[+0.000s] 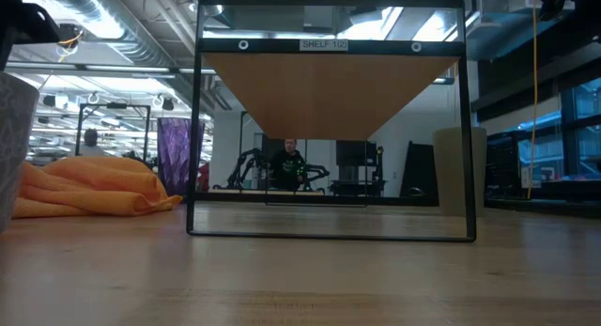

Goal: Stack small to large cups/mugs on shelf
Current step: Put the gray mug on the shelf

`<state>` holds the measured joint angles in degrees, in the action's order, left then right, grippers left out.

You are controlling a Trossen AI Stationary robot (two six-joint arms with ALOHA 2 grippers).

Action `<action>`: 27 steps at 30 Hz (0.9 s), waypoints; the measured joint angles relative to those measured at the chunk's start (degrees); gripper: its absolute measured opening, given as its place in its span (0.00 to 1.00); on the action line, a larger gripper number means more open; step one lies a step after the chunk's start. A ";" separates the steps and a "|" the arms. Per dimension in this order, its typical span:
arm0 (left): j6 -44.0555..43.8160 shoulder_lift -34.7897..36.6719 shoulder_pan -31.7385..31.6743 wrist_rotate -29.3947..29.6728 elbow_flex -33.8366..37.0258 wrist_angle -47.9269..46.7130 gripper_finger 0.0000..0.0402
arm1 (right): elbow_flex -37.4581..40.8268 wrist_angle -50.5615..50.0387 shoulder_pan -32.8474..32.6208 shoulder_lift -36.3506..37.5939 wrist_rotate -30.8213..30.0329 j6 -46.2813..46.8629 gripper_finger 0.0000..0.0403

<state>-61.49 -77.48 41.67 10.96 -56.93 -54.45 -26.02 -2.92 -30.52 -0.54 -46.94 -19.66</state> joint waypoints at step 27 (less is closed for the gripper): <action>-5.52 -6.81 -0.02 0.77 0.07 0.21 0.29 | 0.00 0.00 0.01 0.00 0.00 0.09 0.08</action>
<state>-67.01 -84.29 41.65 11.73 -56.86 -54.24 -26.02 -2.92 -30.51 -0.54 -46.94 -19.57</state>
